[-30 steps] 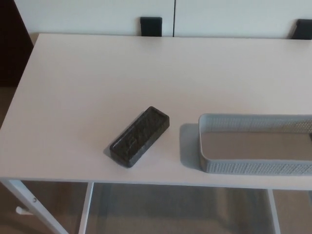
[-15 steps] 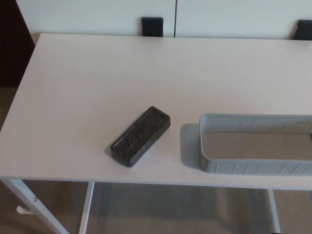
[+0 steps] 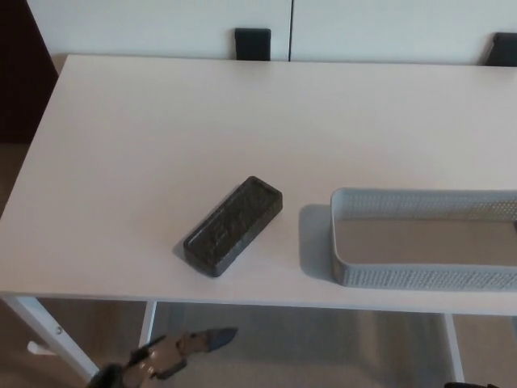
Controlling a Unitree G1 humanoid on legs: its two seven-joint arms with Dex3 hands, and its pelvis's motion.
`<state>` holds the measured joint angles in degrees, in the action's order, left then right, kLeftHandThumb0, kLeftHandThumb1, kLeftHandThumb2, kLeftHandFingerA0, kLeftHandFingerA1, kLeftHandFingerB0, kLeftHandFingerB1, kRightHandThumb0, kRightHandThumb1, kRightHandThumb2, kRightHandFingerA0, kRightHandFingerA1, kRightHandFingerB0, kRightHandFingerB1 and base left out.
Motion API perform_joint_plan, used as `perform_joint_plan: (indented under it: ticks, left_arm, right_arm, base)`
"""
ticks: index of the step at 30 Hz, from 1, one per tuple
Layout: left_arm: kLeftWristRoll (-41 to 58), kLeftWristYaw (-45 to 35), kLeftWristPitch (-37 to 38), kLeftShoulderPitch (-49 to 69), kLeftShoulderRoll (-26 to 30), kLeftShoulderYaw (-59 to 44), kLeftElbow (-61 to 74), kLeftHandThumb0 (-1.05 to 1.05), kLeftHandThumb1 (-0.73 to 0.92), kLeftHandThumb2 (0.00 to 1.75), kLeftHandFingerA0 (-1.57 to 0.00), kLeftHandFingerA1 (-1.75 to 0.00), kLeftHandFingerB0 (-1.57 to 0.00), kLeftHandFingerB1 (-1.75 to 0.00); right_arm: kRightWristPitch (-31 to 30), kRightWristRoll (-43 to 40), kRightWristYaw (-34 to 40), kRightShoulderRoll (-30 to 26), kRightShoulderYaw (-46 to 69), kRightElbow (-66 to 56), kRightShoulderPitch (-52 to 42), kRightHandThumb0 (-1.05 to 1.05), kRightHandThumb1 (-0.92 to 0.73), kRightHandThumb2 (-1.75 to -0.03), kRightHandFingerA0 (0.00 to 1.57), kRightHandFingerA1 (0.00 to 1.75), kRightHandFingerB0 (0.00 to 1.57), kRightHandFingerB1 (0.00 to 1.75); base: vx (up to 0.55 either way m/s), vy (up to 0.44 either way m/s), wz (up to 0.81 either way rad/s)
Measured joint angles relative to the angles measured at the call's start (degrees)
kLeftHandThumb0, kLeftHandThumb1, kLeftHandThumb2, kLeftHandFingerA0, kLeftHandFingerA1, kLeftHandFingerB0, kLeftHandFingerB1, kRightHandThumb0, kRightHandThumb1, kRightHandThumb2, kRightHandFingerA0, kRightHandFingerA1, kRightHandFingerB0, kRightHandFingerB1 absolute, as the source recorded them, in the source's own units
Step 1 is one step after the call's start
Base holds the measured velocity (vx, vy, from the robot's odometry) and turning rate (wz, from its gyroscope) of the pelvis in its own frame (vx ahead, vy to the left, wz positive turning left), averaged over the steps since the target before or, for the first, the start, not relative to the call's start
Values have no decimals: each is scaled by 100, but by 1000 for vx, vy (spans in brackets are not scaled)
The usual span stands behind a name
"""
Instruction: The robot walks towards a desk on which an eraser is kept on the left hand side and a container is kept on the right hand side. The robot picks up the eraser using its left hand and places it in the container.
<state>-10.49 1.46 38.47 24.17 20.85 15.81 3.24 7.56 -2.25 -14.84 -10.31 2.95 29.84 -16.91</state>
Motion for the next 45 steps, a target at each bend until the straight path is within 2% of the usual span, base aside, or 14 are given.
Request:
perform_joint_plan:
  ticks: [1, 2, 8, 9, 10, 11, 12, 13, 16, 20, 22, 37, 38, 45]
  left_arm:
    - [49, -41, -32, -60, 77, 25, 179, -53, 43, 57, -39, -34, -43, -37]
    - [89, -73, -56, -115, 148, 44, 324, -52, 44, 57, -38, -34, -43, -37]
    - [413, -262, -337, -654, 579, 55, 1469, -52, 50, 55, -28, -30, -31, -33]
    - [418, -268, -350, -681, 585, 50, 1517, -26, 29, 87, -11, -53, -11, -51]
    - [425, -296, -444, -836, 601, 26, 1749, -26, 29, 87, -11, -53, -11, -51]
    - [420, -316, -524, -959, 600, 3, 1903, -57, 42, 68, -12, -36, -20, -39]
    - [404, -335, -625, -1135, 589, -40, 2074, -56, 41, 66, -8, -35, -18, -37]
    - [388, -349, -703, -1280, 575, -68, 2179, -30, 30, 86, 0, -50, 0, -47]
    - [335, -372, -892, -1620, 520, -100, 2328, -57, 46, 55, -6, -22, -15, -29]
    - [181, -406, -1198, -2154, 378, -101, 2343, -65, 45, 54, 0, -18, -9, -26]
    - [108, -417, -1353, -2437, 314, -95, 2310, -67, 43, 78, 0, -5, -9, -20]
    - [-508, -427, -2364, -3727, -316, 75, 1472, -67, 41, 76, 0, -2, 0, -7]
    - [-541, -427, -2429, -3789, -362, 102, 1383, -65, 40, 75, 0, -3, 0, -6]
    - [-798, -422, -2897, -4168, -725, 276, 740, -58, 38, 73, 0, -3, -1, -9]
  right_arm:
    - [0, 0, 0, 0, -2, 0, 2, -44, -43, -76, 56, 60, 40, 51]
    - [0, 0, 0, 0, -3, 0, 6, -34, -55, -56, 61, 50, 45, 41]
    - [-1, -3, -1, 0, -4, -1, 34, -38, -45, -72, 53, 57, 38, 50]
    - [-1, -3, -2, 0, -4, -2, 35, -31, -54, -56, 60, 50, 44, 41]
    - [-1, -3, -2, 0, -4, -4, 41, -31, -54, -56, 60, 50, 44, 41]
    - [-1, -3, -1, 0, -4, -5, 43, -38, -45, -71, 57, 58, 40, 50]
    - [-1, -2, -1, 0, -4, -5, 47, -31, -55, -56, 61, 51, 44, 42]
    - [-1, -2, -1, 0, -4, -5, 52, -31, -55, -56, 61, 51, 45, 42]
    - [-1, -1, 0, 0, -6, -5, 63, -31, -57, -57, 63, 50, 45, 41]
    - [-2, 3, 1, 0, -17, -6, 72, -29, -57, -57, 60, 50, 44, 42]
    - [-2, 1, 0, 0, -18, -6, 76, -29, -57, -57, 58, 50, 43, 41]
    - [-9, -3, -1, 3, -25, -12, 86, -31, -56, -56, 57, 50, 43, 41]
    - [-10, -3, -1, 4, -26, -12, 86, -38, -46, -73, 52, 57, 38, 50]
    - [-16, -2, -1, 8, -27, -12, 89, -31, -57, -57, 58, 49, 43, 42]
  base:
    - [0, 0, 0]
    - [0, 0, 0]
    - [0, 0, 0]
    - [0, 0, 0]
    - [0, 0, 0]
    - [0, 0, 0]
    - [0, 0, 0]
    - [0, 0, 0]
    - [0, 0, 0]
    - [0, 0, 0]
    - [0, 0, 0]
    - [0, 0, 0]
    - [0, 0, 0]
    - [0, 0, 0]
